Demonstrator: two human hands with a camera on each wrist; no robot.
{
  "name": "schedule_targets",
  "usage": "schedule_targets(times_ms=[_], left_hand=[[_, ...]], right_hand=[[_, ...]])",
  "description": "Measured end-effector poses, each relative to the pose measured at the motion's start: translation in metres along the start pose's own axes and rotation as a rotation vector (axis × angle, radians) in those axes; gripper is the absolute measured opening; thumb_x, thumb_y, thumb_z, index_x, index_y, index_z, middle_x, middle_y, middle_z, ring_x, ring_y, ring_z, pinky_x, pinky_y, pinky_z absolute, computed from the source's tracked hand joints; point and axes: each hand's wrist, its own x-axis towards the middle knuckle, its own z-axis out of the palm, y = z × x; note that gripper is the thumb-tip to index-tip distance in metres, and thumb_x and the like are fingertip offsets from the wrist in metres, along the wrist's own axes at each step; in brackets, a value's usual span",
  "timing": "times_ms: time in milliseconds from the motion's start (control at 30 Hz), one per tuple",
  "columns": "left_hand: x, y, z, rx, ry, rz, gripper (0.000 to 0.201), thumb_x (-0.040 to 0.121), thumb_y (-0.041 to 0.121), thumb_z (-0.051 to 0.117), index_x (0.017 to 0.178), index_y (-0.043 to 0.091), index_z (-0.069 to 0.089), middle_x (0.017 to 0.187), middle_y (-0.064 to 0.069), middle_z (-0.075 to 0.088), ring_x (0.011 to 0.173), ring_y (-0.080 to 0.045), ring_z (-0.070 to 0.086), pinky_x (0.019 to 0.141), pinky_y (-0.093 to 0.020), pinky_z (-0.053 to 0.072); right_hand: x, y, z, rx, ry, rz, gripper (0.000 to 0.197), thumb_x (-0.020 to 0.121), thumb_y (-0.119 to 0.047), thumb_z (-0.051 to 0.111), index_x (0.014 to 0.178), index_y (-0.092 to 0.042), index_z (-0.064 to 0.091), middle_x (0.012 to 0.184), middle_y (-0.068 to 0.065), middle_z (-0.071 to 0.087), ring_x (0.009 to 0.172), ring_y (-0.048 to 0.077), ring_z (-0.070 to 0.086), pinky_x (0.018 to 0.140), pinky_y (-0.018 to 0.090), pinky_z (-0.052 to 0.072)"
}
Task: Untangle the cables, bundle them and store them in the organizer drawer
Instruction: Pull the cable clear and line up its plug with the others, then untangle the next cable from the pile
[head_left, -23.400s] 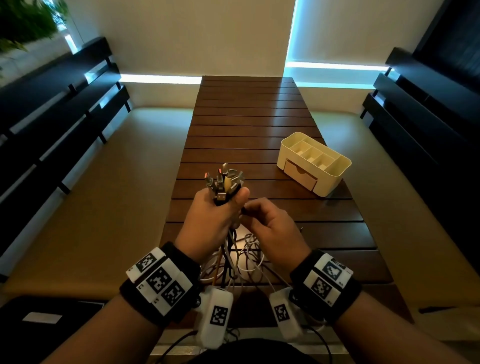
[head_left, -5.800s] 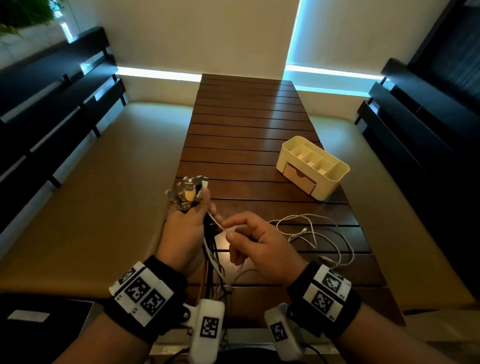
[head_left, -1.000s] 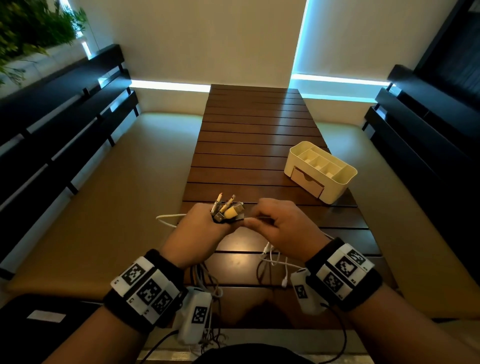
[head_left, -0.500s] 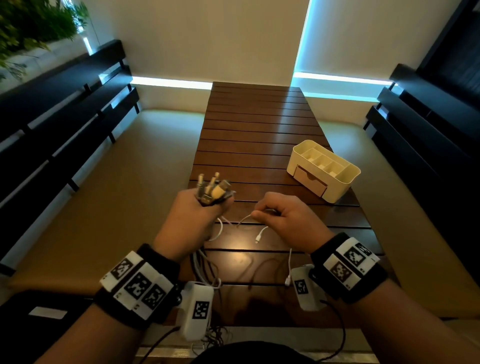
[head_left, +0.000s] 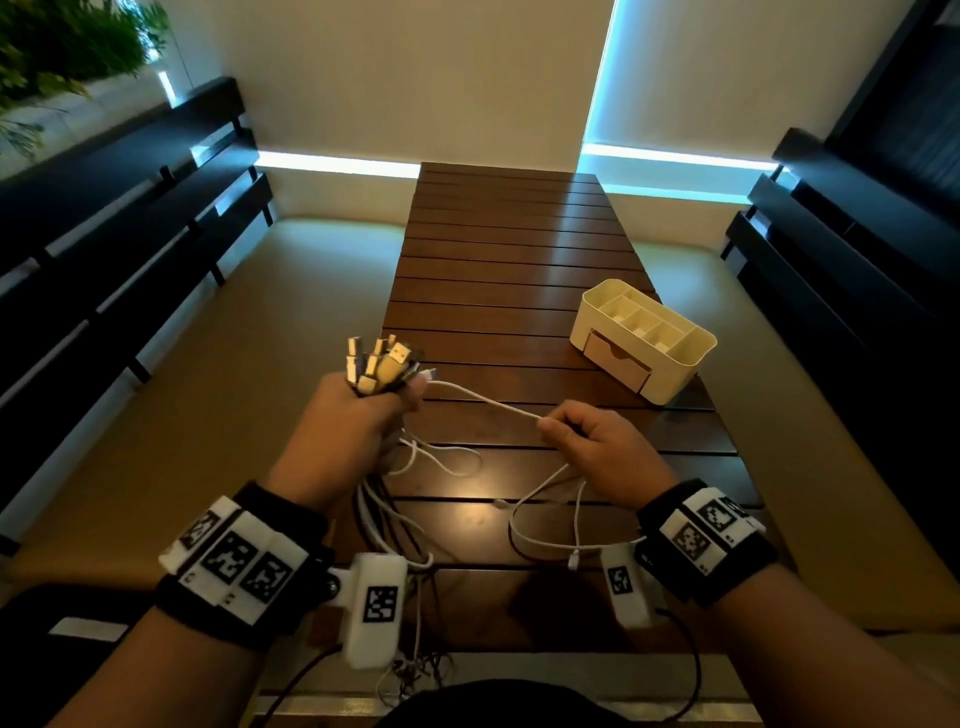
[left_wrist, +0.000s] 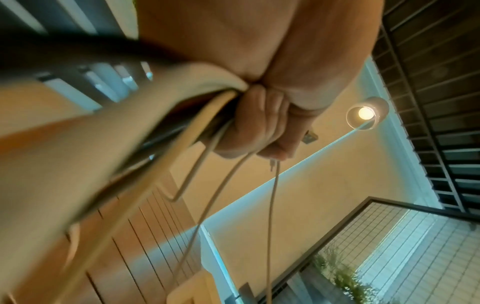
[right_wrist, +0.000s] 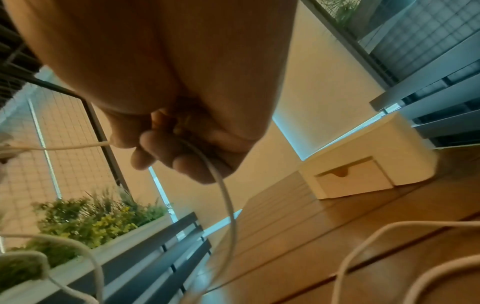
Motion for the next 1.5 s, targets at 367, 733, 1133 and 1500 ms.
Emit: schedule_targets(times_ms=[367, 733, 1133, 1500], left_hand=[[0.001, -0.005, 0.006, 0.149, -0.084, -0.088, 0.026, 0.095, 0.019, 0.062, 0.086, -0.006, 0.061, 0.050, 0.000, 0.026, 0.042, -0.013, 0.018, 0.043, -0.022, 0.020], [0.007, -0.023, 0.041, 0.278, -0.198, -0.111, 0.027, 0.094, 0.023, 0.064, 0.087, -0.003, 0.068, 0.053, -0.002, 0.031, 0.043, -0.016, 0.024, 0.045, -0.025, 0.024], [0.014, -0.031, 0.069, 0.078, -0.169, -0.110, 0.028, 0.097, 0.019, 0.059, 0.100, -0.008, 0.064, 0.053, 0.000, 0.026, 0.044, -0.013, 0.019, 0.046, -0.025, 0.020], [0.015, -0.016, 0.087, -0.248, -0.147, 0.015, 0.031, 0.099, 0.022, 0.056, 0.069, 0.027, 0.056, 0.060, 0.000, 0.017, 0.043, -0.008, 0.017, 0.043, -0.021, 0.018]], right_hand=[[-0.024, -0.021, -0.005, 0.213, -0.181, 0.096, 0.014, 0.102, -0.024, 0.048, 0.098, -0.020, 0.061, 0.064, 0.000, 0.067, 0.055, 0.017, 0.063, 0.055, 0.025, 0.054], [-0.074, 0.022, -0.005, 0.100, -0.262, 0.185, 0.011, 0.092, -0.032, 0.066, 0.090, -0.022, 0.069, 0.082, 0.001, 0.071, 0.072, 0.015, 0.069, 0.067, 0.027, 0.057], [-0.087, 0.033, -0.018, -0.343, -0.378, 0.256, 0.048, 0.083, -0.070, 0.056, 0.107, -0.029, 0.065, 0.107, -0.014, 0.053, 0.097, 0.003, 0.055, 0.088, 0.035, 0.053], [-0.061, 0.000, 0.014, 0.370, -0.592, 0.178, 0.021, 0.095, -0.028, 0.063, 0.116, -0.031, 0.064, 0.107, -0.008, 0.071, 0.091, 0.013, 0.069, 0.083, 0.030, 0.057]])
